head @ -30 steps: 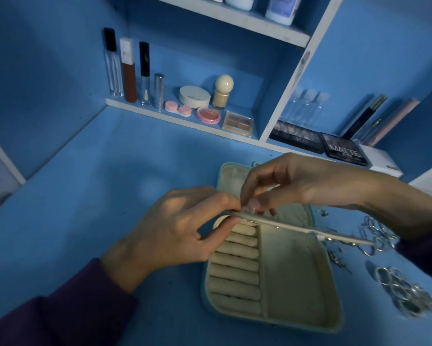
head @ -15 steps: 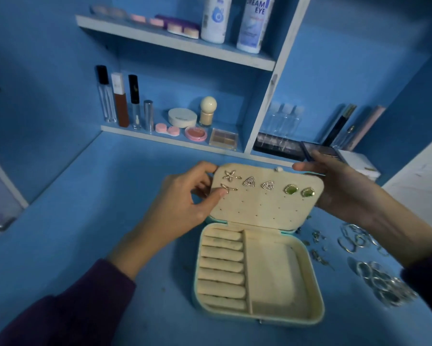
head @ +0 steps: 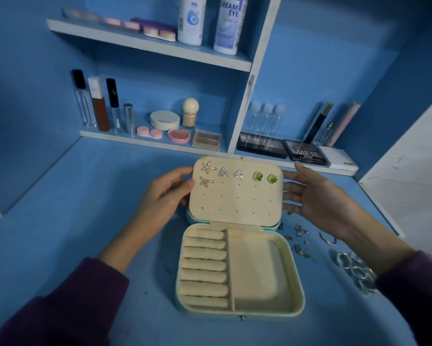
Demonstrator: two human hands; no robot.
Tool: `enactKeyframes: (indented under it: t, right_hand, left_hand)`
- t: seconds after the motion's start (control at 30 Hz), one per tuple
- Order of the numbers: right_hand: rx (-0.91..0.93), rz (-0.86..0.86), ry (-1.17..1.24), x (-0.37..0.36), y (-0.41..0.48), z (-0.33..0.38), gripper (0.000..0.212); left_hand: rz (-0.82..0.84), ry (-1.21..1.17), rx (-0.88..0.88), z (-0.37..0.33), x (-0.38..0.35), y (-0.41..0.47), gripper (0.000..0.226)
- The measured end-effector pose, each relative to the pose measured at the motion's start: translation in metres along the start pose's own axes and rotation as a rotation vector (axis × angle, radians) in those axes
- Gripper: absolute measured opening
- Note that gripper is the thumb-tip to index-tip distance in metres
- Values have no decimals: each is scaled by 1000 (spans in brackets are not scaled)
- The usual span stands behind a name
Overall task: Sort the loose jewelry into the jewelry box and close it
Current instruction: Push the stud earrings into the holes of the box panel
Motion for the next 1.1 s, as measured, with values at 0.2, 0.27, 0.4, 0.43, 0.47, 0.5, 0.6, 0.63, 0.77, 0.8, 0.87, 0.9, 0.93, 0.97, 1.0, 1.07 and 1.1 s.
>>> enactKeyframes:
  t: [0.2,0.27,0.4,0.43,0.47,0.5,0.6,0.63,0.77,0.8,0.87,0.9,0.93,0.97,1.0,1.07,1.1]
  right_hand:
    - [51,-1,-137,15,-5,-3,27]
    - [86,-12,-185,20,-9,-4,24]
    - [189,-45,-469,27,-19,-3,13]
    - [224,-39,-602,29,-20,-2,11]
    - [256,-28,-734,30,-22,-2,10]
    - [283,-10,-850,30,-23,-1,10]
    - [359,69,-1142,33,-26,-4,13]
    - [381,97,-1217,35,-27,-6,13]
    - [413,133,-1359,38,-26,-16,7]
    - [423,132,-1367,38,-26,-18,6]
    - [435,124,-1379,38,-25,-23,6]
    - [440,122,-1384,37,-24,-24,6]
    - [445,123,-1389,37,-23,-25,6]
    - [456,126,-1391,36,-22,-26,6]
    - [473,124,-1384,35,-22,-26,6]
    - [483,90,-1302,33,-23,-23,10]
    - [462,54,-1224,32,-24,-20,14]
  left_hand:
    - [-2,113,-40,6,0,1,35]
    - [-8,135,-49,7,0,1,35]
    - [-8,172,-68,7,0,1,33]
    - [-4,177,-71,6,0,1,34]
    - [-1,181,-75,6,0,1,36]
    - [3,184,-80,6,0,1,37]
    - [1,178,-81,6,-1,1,38]
    - [-1,180,-83,6,-1,1,38]
    - [9,206,-95,5,-1,1,40]
    - [10,206,-93,5,-1,1,40]
    - [11,208,-93,5,0,1,39]
    - [11,210,-94,5,0,1,39]
    - [10,211,-95,5,0,1,39]
    - [10,210,-94,5,0,1,40]
    - [10,209,-94,5,0,1,40]
    - [11,217,-96,4,0,1,40]
    - [11,222,-96,4,0,0,40]
Point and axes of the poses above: each hand's wrist, its own y-axis towards the middle knuckle, its own x-axis out of the back of the hand, z = x × y, the point moved 1 cm from there along y, towards the middle knuckle, and after that the axes turned 4 degrees about y, right-handed, at the moved point
